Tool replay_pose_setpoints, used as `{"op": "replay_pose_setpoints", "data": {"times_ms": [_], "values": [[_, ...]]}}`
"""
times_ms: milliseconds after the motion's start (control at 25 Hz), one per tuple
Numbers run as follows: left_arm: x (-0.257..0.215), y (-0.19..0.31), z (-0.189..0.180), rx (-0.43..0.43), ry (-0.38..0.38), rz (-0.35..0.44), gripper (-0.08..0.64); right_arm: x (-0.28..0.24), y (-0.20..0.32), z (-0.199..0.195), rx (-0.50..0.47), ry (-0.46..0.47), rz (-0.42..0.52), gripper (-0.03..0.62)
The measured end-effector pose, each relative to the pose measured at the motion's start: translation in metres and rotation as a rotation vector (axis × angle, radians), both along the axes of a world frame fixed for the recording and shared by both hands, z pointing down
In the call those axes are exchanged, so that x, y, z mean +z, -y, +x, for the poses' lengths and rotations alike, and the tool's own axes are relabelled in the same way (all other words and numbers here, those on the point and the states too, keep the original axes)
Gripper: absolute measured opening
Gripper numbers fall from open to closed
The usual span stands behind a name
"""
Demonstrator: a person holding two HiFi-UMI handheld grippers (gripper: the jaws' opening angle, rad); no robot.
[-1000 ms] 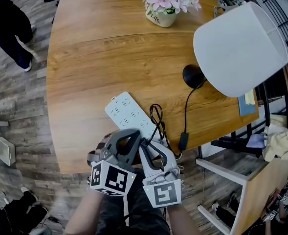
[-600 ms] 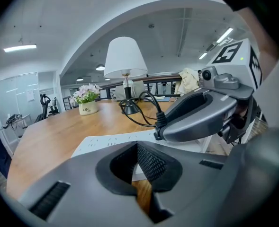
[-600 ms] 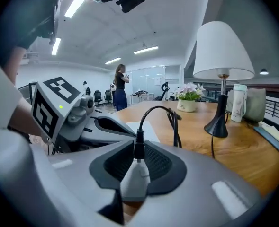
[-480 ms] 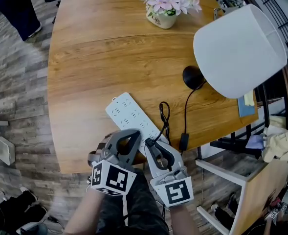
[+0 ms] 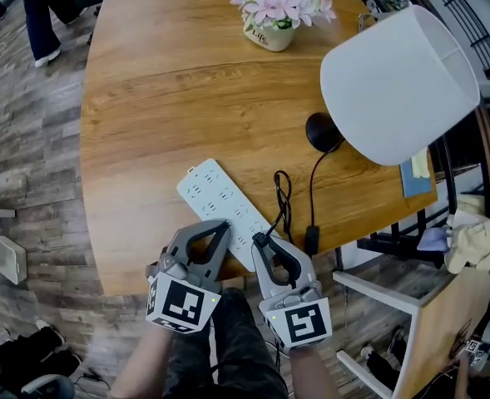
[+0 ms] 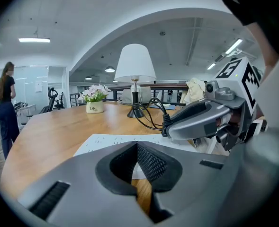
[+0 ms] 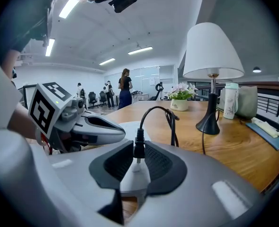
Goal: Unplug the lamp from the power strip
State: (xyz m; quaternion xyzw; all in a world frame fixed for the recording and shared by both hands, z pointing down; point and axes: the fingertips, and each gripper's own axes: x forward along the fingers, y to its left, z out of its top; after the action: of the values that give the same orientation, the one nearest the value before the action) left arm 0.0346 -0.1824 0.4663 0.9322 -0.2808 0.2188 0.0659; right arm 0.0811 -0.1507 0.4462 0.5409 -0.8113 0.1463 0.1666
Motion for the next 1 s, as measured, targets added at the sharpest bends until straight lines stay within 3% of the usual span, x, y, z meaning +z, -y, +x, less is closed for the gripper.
{"op": "replay_pose_setpoints", "data": {"times_ms": [240,1000], "values": [[-0.008,-0.001,-0.004,-0.023,-0.047,-0.016,-0.005,0.0,0.001,0.006,0.002,-0.015,0.007,0.083],[-0.015,0.001,0.003,-0.059,-0.089,-0.029,-0.005,0.002,0.005,0.048,0.109,-0.058,-0.001,0.084]]}}
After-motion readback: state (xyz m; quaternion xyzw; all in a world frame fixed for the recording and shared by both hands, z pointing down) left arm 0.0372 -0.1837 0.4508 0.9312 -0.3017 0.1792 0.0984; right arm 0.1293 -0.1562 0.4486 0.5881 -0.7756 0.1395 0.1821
